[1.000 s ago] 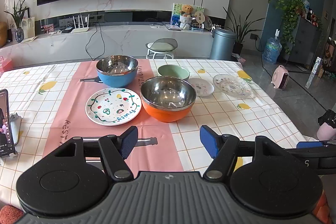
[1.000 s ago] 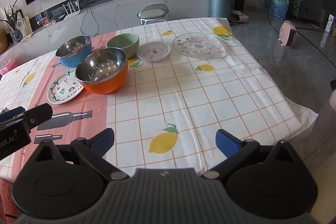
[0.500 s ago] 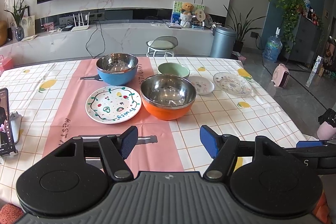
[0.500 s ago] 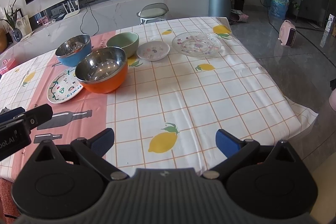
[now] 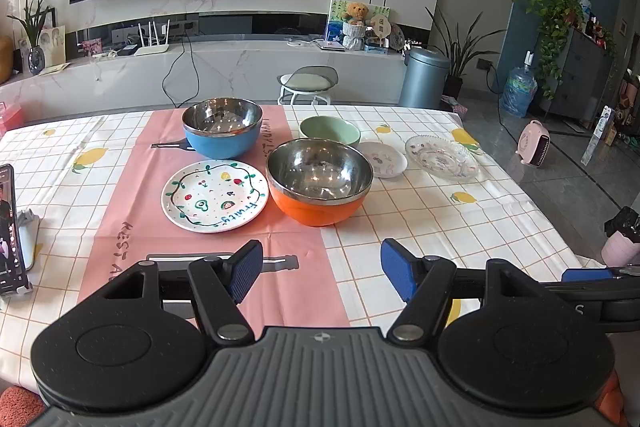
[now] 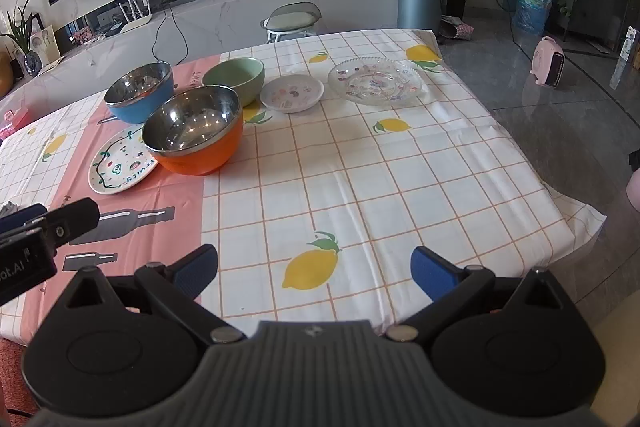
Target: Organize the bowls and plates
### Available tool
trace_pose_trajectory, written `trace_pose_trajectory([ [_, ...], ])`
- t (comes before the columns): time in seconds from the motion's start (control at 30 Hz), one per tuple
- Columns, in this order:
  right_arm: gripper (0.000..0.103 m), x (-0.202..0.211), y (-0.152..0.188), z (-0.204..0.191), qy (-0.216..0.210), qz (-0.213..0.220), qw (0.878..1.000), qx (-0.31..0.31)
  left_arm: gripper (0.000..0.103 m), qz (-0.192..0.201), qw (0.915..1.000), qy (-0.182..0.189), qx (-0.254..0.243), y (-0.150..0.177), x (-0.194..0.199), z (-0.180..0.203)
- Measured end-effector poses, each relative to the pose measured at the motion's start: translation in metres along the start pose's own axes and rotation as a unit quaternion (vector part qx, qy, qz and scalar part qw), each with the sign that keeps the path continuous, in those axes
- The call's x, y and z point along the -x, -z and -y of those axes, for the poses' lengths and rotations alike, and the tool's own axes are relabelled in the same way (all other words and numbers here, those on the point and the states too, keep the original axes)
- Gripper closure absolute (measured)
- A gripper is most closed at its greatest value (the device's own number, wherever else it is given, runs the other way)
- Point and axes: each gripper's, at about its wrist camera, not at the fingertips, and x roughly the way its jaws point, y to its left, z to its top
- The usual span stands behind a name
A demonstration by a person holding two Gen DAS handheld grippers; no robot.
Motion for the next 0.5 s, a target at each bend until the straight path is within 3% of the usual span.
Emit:
trace_pose_trajectory([
  [0.5, 0.003, -0.0048, 0.0020, -0.0007, -0.001, -0.011, 1.000, -0.001, 0.024, -0.006, 1.0000, 0.005, 0.003, 0.0050, -0.0009, 0.0006],
])
